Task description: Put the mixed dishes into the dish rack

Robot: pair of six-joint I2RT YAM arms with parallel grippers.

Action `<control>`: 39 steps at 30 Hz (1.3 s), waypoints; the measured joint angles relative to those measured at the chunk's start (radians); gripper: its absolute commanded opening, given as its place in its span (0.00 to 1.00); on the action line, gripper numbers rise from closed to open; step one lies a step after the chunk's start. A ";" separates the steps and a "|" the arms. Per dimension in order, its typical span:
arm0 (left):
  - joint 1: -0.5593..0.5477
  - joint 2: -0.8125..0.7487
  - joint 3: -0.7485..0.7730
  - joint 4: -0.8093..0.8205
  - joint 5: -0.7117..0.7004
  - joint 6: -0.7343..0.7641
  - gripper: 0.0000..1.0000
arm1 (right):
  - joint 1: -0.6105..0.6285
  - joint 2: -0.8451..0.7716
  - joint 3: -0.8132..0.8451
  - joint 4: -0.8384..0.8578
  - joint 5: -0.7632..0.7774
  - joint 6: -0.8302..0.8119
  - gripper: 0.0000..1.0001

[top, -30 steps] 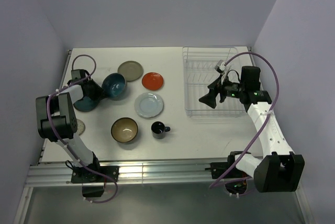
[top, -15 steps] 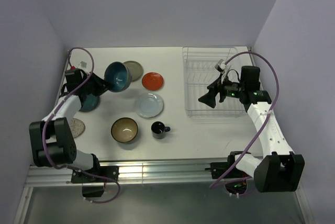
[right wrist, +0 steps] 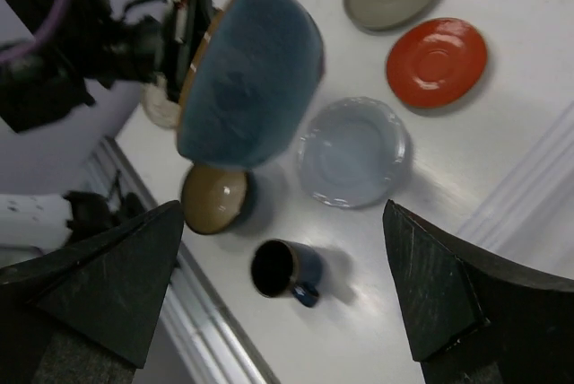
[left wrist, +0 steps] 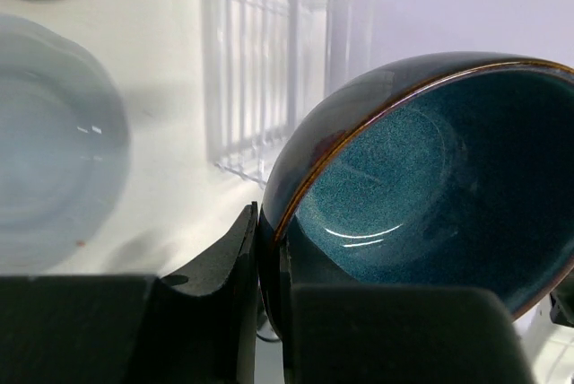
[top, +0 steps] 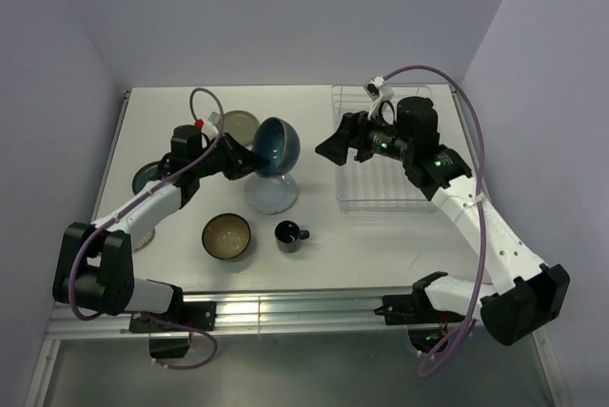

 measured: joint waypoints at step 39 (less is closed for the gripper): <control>-0.243 0.127 0.096 0.128 -0.034 -0.164 0.00 | 0.138 0.082 -0.005 0.092 0.269 0.378 1.00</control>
